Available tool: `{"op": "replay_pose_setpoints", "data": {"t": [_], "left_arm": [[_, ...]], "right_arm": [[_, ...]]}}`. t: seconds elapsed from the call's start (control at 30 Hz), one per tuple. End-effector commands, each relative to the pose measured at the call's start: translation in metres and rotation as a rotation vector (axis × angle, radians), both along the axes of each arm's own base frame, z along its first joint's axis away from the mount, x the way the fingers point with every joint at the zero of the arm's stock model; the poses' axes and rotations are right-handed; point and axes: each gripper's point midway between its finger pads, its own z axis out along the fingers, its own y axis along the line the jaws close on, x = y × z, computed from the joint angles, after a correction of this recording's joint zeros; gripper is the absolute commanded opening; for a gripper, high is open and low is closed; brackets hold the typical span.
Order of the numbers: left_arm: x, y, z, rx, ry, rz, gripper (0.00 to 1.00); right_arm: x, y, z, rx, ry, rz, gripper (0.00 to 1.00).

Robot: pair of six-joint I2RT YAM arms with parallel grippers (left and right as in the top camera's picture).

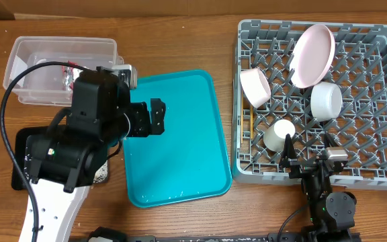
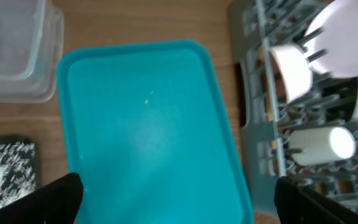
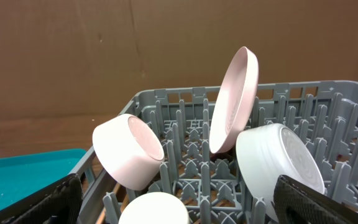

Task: Sort waste into correct bins and load items into the dishwasher

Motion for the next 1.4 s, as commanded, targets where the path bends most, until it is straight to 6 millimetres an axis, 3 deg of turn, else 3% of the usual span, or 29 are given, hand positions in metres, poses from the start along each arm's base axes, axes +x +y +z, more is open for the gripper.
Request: {"op": "replay_pose_setpoints", "data": {"t": [0.0, 0.17, 0.4, 0.53, 0.73, 0.97, 1.17, 1.37], "left_arm": [[0.001, 0.006, -0.006, 0.057, 0.014, 0.003, 1.0], [0.01, 0.003, -0.009, 0.075, 0.0, -0.018, 1.0], [0.048, -0.012, 0.019, 0.129, -0.279, -0.158, 1.0], [0.05, -0.015, 0.027, 0.124, -0.432, -0.186, 1.0], [0.031, -0.001, 0.002, 0.112, -0.569, -0.149, 1.0], [-0.009, 0.021, -0.038, 0.098, -0.709, -0.095, 1.0], [-0.04, 0.031, -0.046, 0.074, -0.881, -0.062, 1.0], [-0.056, 0.045, -0.052, 0.073, -0.989, -0.008, 1.0]], "right_arm": [[0.0, -0.001, -0.002, -0.002, -0.004, -0.004, 1.0], [0.0, -0.001, -0.002, -0.003, -0.004, -0.003, 1.0], [0.0, -0.001, -0.002, -0.002, -0.004, -0.003, 1.0], [0.0, -0.001, -0.002, -0.002, -0.004, -0.003, 1.0], [0.0, -0.001, -0.002, -0.002, -0.004, -0.004, 1.0], [0.0, -0.001, -0.002, -0.002, -0.004, -0.003, 1.0], [0.0, -0.001, -0.002, -0.002, -0.004, -0.004, 1.0], [0.0, -0.001, -0.002, -0.002, -0.004, -0.003, 1.0]]}}
